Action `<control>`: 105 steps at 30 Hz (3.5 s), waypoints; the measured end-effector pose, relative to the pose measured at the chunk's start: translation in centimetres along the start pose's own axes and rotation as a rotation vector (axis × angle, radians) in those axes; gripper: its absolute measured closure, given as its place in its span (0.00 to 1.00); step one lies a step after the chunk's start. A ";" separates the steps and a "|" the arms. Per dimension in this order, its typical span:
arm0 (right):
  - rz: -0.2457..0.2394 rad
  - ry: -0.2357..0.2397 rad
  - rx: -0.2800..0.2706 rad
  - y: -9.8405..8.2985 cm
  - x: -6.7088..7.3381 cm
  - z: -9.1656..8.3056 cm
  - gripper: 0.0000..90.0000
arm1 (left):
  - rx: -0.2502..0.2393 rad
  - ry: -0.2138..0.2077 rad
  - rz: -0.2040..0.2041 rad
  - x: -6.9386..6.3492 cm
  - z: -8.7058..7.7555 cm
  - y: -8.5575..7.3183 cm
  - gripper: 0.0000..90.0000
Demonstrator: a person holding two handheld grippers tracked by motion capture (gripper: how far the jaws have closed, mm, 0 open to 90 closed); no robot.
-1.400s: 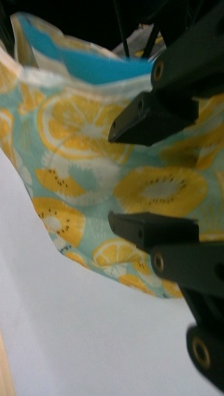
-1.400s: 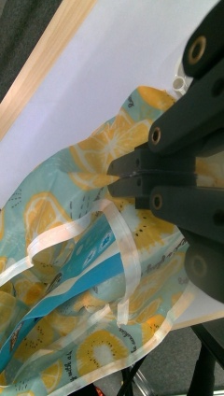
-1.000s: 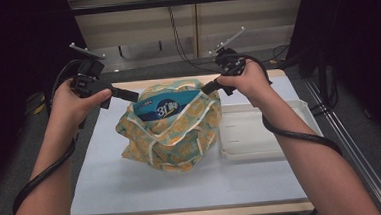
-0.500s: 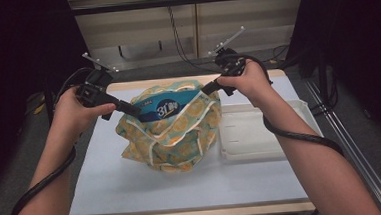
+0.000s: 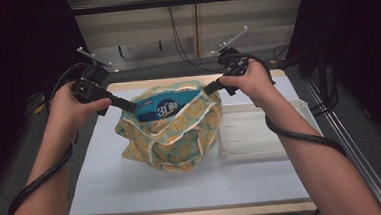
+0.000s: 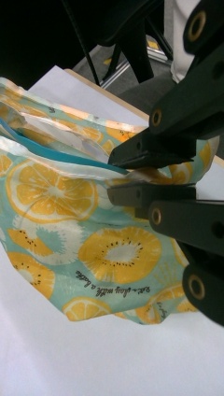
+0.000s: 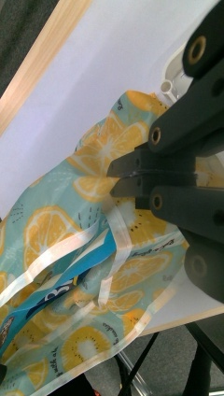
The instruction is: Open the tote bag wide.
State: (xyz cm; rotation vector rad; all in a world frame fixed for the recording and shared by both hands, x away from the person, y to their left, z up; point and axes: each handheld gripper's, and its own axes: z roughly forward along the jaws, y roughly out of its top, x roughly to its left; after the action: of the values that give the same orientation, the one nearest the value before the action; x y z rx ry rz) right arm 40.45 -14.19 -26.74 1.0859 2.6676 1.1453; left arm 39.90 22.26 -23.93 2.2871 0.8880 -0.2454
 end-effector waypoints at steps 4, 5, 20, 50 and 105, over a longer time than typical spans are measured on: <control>0.004 0.001 0.001 -0.1 0.0 0.0 1.00 | -0.001 0.003 0.005 -0.1 -0.4 0.4 0.93; 0.001 0.001 0.002 -0.1 0.0 -0.1 1.00 | -0.005 -0.004 -0.001 -0.2 -0.6 0.5 0.94; -0.012 -0.005 -0.013 0.3 0.1 -0.9 1.00 | -0.101 -0.005 0.009 -1.3 -1.6 3.4 0.99; -0.029 -0.008 0.027 -0.1 0.3 -1.7 0.79 | -0.065 -0.028 -0.141 4.1 5.1 2.8 0.99; -0.193 0.065 0.113 -1.3 2.1 1.5 0.96 | -0.110 -0.041 -0.179 4.8 4.7 0.9 0.98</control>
State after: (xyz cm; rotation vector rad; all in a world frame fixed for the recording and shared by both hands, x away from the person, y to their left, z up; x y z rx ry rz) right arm 38.60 -12.60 -28.19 0.7945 2.8422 1.0243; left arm 44.39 21.33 -28.88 2.0964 1.0600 -0.3132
